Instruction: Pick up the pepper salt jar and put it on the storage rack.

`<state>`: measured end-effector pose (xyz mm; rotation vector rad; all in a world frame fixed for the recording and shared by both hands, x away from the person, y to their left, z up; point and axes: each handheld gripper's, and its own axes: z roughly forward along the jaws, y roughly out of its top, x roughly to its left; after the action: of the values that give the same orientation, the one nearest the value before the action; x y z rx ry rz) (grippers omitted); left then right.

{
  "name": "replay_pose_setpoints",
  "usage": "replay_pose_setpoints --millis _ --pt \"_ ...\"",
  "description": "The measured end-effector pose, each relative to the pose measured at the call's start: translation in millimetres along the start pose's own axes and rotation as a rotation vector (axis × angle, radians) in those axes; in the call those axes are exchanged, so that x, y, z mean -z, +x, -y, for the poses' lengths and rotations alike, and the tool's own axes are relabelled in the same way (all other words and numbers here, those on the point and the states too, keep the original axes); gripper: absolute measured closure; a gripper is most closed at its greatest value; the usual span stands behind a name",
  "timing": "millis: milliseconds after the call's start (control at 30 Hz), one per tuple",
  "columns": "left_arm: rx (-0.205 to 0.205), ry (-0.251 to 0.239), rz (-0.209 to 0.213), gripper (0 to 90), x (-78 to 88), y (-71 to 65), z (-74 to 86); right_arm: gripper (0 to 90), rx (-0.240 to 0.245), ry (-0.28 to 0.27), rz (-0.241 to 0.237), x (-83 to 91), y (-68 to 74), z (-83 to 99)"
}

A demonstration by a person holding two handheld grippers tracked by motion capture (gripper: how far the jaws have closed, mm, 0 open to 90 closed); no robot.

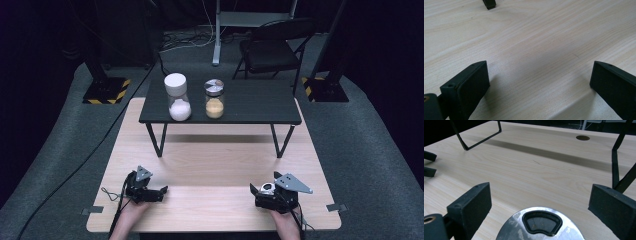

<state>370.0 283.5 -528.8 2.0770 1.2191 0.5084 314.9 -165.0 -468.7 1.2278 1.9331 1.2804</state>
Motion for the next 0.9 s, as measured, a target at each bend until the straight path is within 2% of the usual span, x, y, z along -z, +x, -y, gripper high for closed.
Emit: replay_pose_setpoints --millis 167,267,667,900 --pt "-0.001 0.001 0.0 2.2 0.1 0.0 0.0 3.8 0.004 0.004 0.0 -1.2 1.1 4.4" --pt "0.0 0.0 0.0 2.2 0.0 0.0 0.0 4.0 -0.024 0.004 -0.001 -1.9 0.8 7.6" --pt "-0.001 0.001 0.0 2.2 0.1 0.1 -0.1 7.0 -0.022 0.022 0.015 -2.3 -1.7 19.0" --pt "-0.001 0.0 0.0 2.2 0.0 0.0 0.0 12.6 -0.022 0.031 0.008 -4.7 -1.2 25.0"
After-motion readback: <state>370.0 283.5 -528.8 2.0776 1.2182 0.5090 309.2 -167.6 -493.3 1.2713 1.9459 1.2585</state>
